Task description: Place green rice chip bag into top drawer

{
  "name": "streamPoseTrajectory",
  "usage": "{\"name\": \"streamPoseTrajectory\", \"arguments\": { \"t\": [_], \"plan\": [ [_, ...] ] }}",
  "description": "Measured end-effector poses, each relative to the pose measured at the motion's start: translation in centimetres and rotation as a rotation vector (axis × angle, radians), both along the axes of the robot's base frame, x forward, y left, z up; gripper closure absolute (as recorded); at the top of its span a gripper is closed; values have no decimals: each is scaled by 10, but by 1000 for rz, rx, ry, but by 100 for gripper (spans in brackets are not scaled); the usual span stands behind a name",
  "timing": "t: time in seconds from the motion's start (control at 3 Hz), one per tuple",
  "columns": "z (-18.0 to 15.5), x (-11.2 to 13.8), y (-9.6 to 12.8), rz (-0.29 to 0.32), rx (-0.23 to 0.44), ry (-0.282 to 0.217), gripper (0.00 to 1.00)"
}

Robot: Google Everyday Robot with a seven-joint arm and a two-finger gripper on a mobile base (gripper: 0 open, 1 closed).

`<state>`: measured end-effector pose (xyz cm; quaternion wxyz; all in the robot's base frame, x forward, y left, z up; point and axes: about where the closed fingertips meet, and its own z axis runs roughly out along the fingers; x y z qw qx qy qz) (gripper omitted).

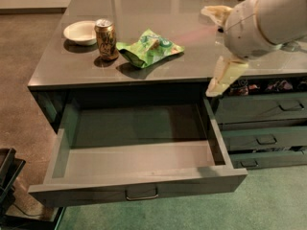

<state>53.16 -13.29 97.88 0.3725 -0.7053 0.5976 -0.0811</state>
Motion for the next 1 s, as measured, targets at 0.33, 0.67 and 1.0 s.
{"name": "streamPoseTrajectory", "arguments": {
  "t": [0.33, 0.67, 1.0],
  "plan": [
    [2, 46, 28, 99, 35, -79, 0],
    [2, 46, 28, 99, 35, -79, 0],
    [-2, 58, 41, 163, 20, -129, 0]
  ]
}}
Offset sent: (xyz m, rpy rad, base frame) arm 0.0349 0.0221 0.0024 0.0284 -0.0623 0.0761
